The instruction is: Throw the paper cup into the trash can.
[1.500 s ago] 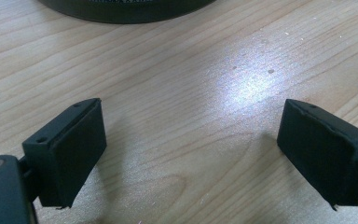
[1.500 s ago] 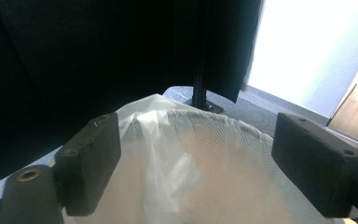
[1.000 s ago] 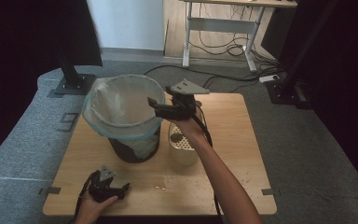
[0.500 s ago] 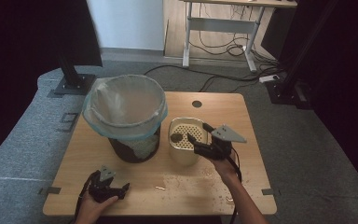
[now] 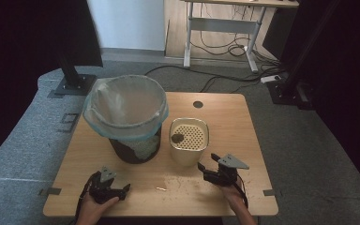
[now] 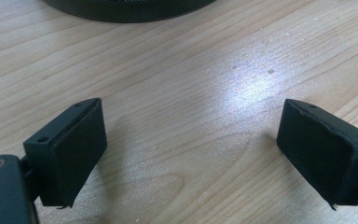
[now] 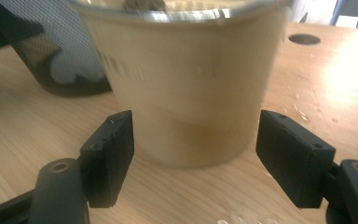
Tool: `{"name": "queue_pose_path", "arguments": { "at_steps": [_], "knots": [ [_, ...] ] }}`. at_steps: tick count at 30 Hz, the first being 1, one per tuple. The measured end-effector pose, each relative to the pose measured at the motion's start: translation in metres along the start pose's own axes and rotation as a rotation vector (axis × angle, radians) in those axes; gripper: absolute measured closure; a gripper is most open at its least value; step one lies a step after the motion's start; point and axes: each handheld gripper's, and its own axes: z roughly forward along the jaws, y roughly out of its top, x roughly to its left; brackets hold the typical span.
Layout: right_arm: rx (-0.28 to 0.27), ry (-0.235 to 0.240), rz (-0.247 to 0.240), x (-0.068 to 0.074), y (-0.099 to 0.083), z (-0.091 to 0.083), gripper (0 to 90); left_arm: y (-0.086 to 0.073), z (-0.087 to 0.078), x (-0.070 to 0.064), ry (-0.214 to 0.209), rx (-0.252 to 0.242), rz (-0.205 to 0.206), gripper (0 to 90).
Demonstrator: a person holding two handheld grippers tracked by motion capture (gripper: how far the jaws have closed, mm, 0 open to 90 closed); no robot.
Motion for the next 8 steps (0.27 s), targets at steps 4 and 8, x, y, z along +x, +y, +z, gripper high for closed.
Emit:
{"name": "queue_pose_path", "arguments": {
  "at_steps": [4,8],
  "knots": [
    [0.009,-0.004,0.023,-0.0044,-0.0043,0.0005,28.7,0.0,0.0,0.0,0.0,0.0,0.0,7.8],
    [0.024,-0.007,0.011,-0.0043,-0.0077,0.0016,28.6,0.0,0.0,0.0,0.0,0.0,0.0,7.8]
  ]
}}
